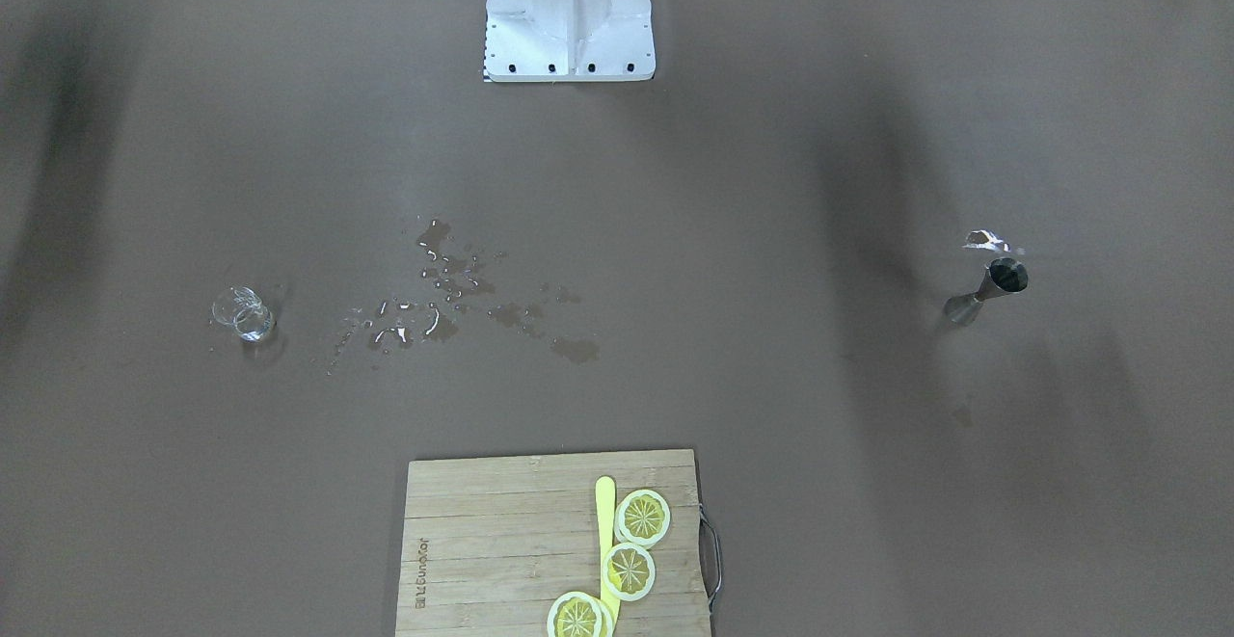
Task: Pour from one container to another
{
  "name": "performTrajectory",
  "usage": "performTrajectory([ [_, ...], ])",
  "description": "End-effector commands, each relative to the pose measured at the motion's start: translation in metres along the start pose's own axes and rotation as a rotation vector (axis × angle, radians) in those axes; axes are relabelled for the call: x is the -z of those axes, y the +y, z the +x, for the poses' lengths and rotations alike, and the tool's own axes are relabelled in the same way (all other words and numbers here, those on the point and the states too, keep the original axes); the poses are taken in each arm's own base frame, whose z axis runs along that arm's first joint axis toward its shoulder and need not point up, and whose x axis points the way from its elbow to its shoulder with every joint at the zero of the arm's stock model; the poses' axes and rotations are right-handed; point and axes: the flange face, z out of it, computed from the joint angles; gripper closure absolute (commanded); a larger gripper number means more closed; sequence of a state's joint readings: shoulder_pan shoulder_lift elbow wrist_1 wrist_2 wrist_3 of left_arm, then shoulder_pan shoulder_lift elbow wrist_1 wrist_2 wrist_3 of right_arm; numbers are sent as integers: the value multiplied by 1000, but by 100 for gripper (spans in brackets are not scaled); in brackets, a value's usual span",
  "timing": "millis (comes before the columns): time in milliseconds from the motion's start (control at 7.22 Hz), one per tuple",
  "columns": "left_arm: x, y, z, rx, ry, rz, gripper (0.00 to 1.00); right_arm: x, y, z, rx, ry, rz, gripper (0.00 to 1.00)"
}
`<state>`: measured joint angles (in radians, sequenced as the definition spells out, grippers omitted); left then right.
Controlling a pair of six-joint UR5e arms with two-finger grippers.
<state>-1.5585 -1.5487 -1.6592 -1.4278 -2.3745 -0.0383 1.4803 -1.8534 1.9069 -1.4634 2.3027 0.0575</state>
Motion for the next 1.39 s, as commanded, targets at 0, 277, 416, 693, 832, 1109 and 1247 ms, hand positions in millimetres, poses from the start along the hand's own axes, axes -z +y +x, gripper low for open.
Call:
performTrajectory([
  [0, 0, 0, 0, -1, 0, 1, 1, 2, 1, -3, 3, -14, 4, 0],
  [277, 0, 0, 0, -1, 0, 1, 1, 4, -4, -5, 0, -11, 11, 0],
  [416, 1, 0, 1, 2, 0, 0, 1, 5, -4, -6, 2, -15, 17, 0],
  [693, 4, 0, 4, 51, 0, 5, 1, 8, -7, -8, 14, -11, 28, 0],
  [832, 7, 0, 7, 50, 2, 10, 1, 8, -7, -9, 22, -12, 28, 0],
  [1109, 16, 1, 17, 90, 4, 26, 1, 20, -28, -23, 100, -37, 96, 0],
  [1247, 23, 6, 24, 154, 5, 39, 1, 21, -31, -25, 107, -45, 101, 0],
])
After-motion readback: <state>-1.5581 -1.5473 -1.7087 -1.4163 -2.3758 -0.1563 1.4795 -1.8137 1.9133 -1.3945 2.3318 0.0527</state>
